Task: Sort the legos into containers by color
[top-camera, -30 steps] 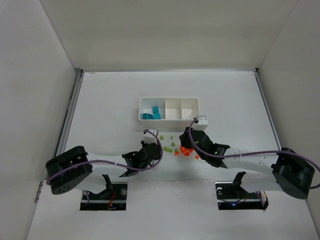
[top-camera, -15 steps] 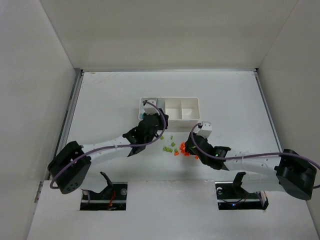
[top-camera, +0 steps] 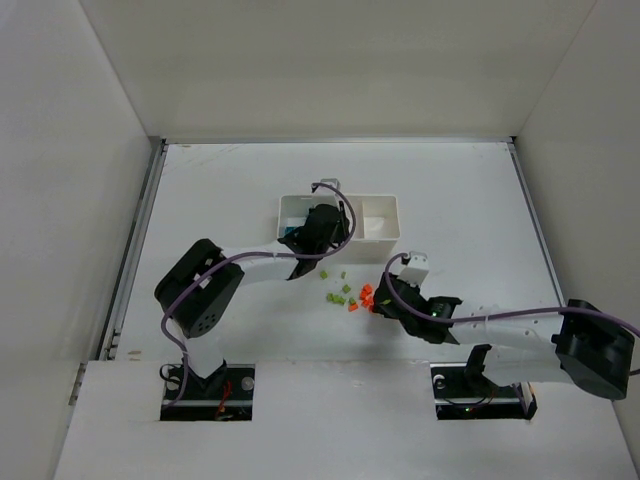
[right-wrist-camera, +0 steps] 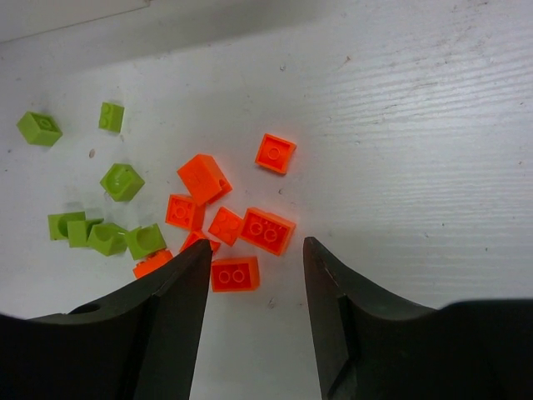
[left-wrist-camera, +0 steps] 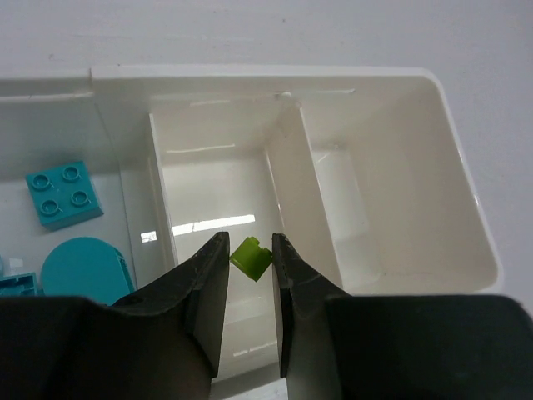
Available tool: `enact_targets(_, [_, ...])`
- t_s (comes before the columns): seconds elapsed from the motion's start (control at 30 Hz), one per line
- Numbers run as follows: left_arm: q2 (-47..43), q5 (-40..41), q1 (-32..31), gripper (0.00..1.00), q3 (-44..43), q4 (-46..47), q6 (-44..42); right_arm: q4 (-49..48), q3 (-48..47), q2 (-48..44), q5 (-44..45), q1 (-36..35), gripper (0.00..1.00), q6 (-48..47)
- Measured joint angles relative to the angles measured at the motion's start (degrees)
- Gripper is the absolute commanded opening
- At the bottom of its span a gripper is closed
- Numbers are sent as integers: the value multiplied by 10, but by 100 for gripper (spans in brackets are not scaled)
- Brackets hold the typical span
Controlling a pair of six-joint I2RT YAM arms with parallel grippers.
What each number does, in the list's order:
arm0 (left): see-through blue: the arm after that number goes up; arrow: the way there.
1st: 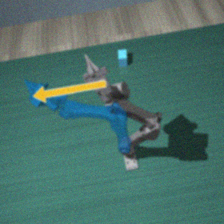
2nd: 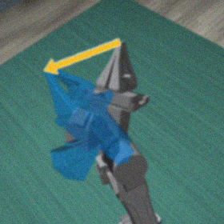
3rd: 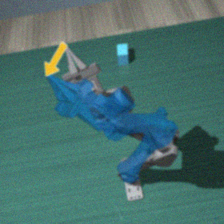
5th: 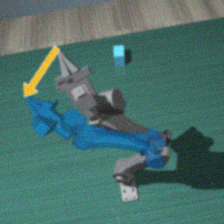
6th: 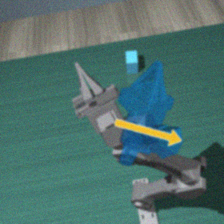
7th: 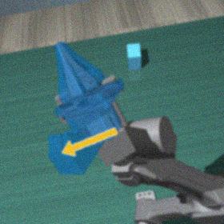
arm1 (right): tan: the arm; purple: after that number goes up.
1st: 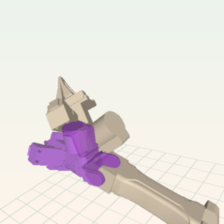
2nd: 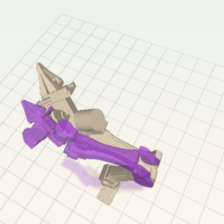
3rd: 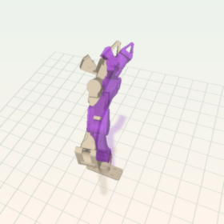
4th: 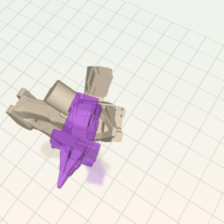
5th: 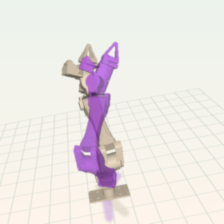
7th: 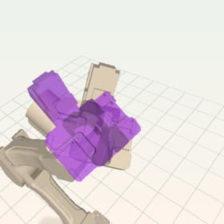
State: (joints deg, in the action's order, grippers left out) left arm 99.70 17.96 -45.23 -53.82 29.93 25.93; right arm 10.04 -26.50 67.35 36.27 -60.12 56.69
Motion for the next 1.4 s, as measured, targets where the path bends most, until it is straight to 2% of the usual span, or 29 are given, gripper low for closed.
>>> enact_targets(0.07, [10,-1,2,23,-9,-2,-2,-1,0,5,0,0,55,1])
enact_targets(0.2, [18,-2,5,43,-25,-2,-6,-3,0,23,0,0,52,1])
enact_targets(0.27, [18,-2,5,49,-28,1,-7,-3,0,35,-1,0,50,0])
enact_targets(0.37, [18,-2,6,48,-28,3,-9,-7,0,50,1,0,50,0])
enact_targets(0.47, [15,-2,6,43,-27,2,-9,-16,-3,56,0,1,49,-2])
enact_targets(0.6, [-26,0,-7,41,14,5,-8,-26,-8,67,2,1,49,-2])
enact_targets(0.9, [-209,35,-63,45,184,-10,-7,-42,-23,95,7,8,29,-14])
enact_targets(1.07, [-263,61,-65,47,235,-38,-3,-33,-26,96,15,8,28,-15])
enact_targets(1.17, [-264,66,-65,48,251,-46,1,-7,-31,77,23,8,28,-19])
enact_targets(1.4, [-246,67,-69,55,258,-49,7,29,-65,-61,28,16,28,-74])
